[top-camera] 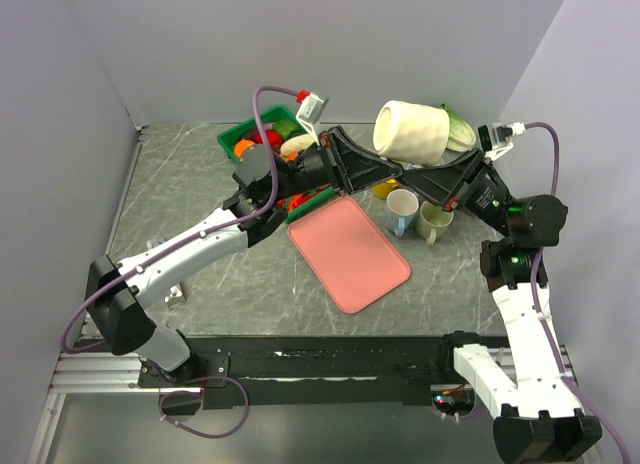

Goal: Turn the mug right side up

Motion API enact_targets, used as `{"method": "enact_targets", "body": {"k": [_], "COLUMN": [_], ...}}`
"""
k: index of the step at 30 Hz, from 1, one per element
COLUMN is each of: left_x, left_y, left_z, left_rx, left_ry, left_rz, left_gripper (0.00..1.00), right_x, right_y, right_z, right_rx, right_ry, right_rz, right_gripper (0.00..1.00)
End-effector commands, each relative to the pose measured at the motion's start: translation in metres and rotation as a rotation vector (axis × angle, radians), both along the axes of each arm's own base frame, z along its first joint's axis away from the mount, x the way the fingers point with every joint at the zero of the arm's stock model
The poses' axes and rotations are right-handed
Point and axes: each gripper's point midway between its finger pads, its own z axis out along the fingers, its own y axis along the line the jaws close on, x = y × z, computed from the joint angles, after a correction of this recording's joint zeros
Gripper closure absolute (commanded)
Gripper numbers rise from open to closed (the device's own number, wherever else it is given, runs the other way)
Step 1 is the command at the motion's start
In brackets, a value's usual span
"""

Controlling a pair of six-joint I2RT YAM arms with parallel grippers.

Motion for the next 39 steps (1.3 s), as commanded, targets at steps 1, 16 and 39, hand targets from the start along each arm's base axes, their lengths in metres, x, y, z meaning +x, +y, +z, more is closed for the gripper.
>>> {"method": "enact_targets", "body": {"k": [1,16,39], "left_x": [-0.032,-0.015,0.052], "left_y": [0.005,-0.003,0.004], "left_z": [0.025,-0.001,-0.101], "left_rx": [-0.066,0.066,0.466], "left_ry": [-0.132,-0.088,0.164], "left_rz": [-0.049,0.031,0.246], "left_gripper": [0.99,0.41,0.04], "right_x": [0.008,0.037,0.077], "right_y": [-0.004,-0.028,-0.127], "right_z": [0.007,-0.02,-0.059], "right_rx": [0.051,-0.226,-0.631], "right_ry": [0.007,0.051,0.184], "right_rz": [-0.032,-0.336,-0.893], "right_gripper": [0.87,1.0,1.0]}}
